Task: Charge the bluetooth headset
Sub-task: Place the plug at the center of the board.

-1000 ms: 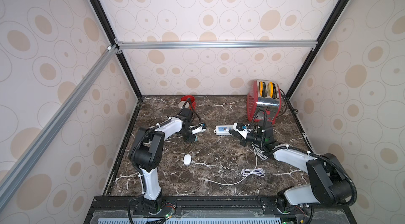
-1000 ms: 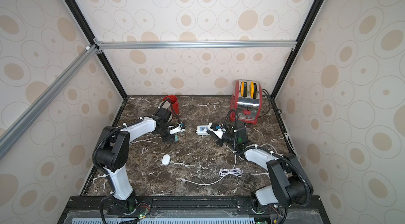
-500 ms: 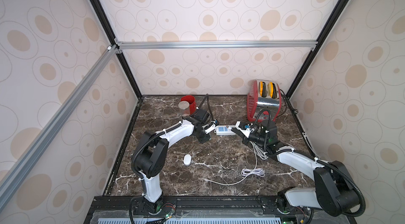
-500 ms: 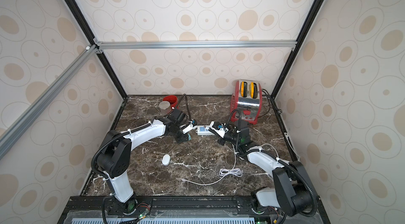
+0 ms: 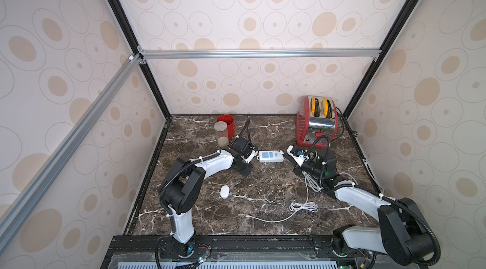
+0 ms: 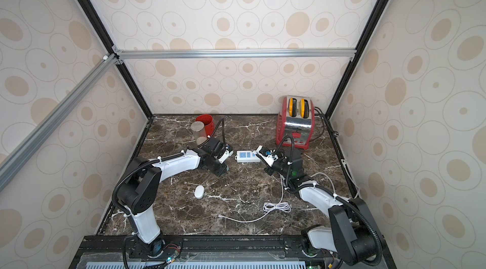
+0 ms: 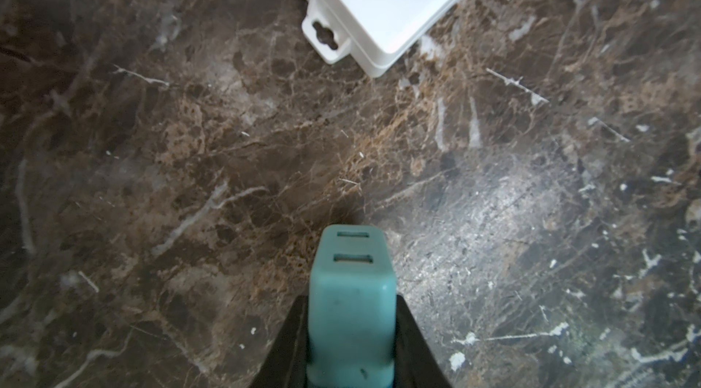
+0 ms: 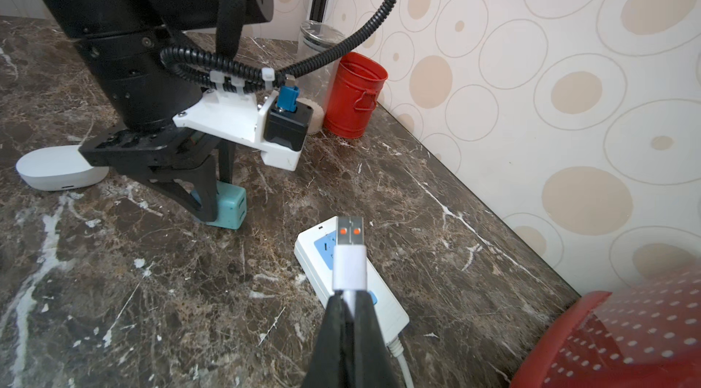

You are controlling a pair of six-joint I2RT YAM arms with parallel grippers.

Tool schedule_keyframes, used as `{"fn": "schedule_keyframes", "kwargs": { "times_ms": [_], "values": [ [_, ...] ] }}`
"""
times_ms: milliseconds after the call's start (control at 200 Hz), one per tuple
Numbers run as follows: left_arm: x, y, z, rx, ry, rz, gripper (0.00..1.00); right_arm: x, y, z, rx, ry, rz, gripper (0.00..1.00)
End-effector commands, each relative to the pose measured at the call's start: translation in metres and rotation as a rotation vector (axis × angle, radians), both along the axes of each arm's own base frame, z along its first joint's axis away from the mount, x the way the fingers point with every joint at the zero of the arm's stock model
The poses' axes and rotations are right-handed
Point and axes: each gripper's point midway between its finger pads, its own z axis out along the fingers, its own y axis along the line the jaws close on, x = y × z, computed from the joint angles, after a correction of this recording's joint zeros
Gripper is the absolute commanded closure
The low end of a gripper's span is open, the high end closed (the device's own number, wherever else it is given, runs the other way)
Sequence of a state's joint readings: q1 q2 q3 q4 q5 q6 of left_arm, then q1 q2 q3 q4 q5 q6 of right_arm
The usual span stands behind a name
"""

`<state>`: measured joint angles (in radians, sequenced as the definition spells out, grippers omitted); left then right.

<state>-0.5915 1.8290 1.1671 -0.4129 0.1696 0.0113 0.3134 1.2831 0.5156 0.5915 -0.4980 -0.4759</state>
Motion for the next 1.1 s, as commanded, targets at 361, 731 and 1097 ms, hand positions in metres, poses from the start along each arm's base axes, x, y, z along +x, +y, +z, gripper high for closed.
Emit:
{"fn": "schedule_keyframes", "kwargs": {
  "times_ms": [361, 731, 1097],
  "values": [
    [0.006, 0.012, -0.005, -0.04, -0.148, 0.144, 0.38, 0.002, -0.004, 0.011, 0.014, -0.045, -0.018, 1.0],
    [0.001, -0.004, -0.007, -0.243, -0.291, 0.08, 0.38, 0.005, -0.004, 0.006, 0.015, -0.034, -0.015, 1.0],
    [0.008, -0.012, -0.02, -0.255, -0.282, 0.074, 0.59, 0.006, -0.002, 0.001, 0.017, -0.015, -0.006, 1.0]
  ]
}}
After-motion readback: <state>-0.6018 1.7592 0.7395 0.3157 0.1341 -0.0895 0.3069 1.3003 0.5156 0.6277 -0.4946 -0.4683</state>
